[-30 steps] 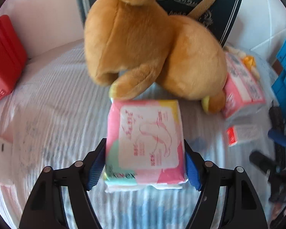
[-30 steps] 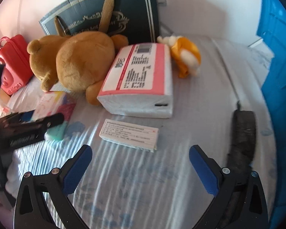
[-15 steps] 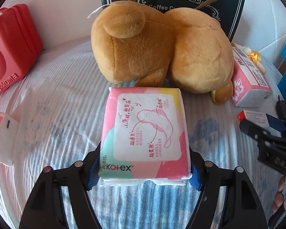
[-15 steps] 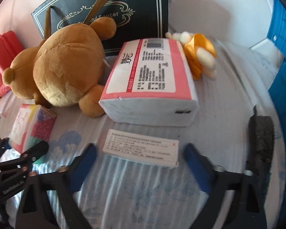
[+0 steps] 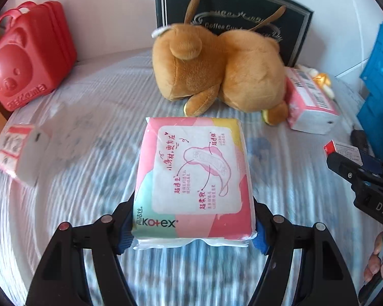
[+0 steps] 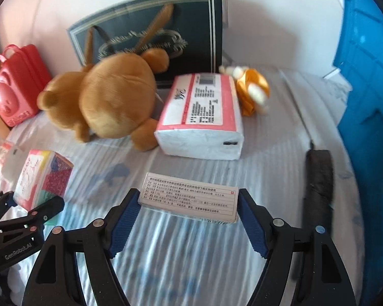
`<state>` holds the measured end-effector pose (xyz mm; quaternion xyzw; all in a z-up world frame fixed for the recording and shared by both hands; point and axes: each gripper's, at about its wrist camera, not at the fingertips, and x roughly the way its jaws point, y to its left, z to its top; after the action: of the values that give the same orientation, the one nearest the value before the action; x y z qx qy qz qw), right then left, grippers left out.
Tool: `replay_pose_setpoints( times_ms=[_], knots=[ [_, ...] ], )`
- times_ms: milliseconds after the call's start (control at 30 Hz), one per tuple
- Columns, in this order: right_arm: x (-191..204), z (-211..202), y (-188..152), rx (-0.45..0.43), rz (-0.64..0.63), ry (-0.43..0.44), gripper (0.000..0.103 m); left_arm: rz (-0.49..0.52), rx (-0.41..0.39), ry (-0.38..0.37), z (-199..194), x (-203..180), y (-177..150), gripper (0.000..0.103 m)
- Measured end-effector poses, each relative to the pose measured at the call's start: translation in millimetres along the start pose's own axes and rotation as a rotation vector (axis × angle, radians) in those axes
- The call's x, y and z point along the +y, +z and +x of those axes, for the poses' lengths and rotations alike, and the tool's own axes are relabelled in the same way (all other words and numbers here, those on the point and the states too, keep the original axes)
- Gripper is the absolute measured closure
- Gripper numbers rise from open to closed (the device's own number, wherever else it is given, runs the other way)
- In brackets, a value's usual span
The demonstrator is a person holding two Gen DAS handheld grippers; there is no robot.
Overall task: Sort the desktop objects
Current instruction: 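Lift the Kotex pack and white box and carry both over the crate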
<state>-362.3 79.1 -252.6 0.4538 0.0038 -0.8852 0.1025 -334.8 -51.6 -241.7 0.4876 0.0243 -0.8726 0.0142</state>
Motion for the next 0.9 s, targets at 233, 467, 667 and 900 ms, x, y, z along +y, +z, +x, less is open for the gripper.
replay_pose_setpoints(
  times_ms=[233,467,667,900],
  knots=[
    [17.1,-78.9,-36.2,-0.069,-0.031,0.019,0.027,0.007,-0.035,-0.029,-61.0,18.7,-38.2,0.032],
    [21.8,-161.2,-55.4,-0.169,-0.056,0.014,0.027,0.063,-0.109,-0.045,-123.1,15.0,-76.4,0.032],
    [17.4,-251.8,-75.9,-0.313,-0.070,-0.021,0.026,0.094,-0.224,-0.076,-188.7,-6.7,-90.3,0.032],
    [-4.9,-350.4,-98.0,-0.504,-0.059,-0.086,0.026,0.146,-0.368,-0.133,-258.0,-56.9,-94.0,0.032]
  ],
)
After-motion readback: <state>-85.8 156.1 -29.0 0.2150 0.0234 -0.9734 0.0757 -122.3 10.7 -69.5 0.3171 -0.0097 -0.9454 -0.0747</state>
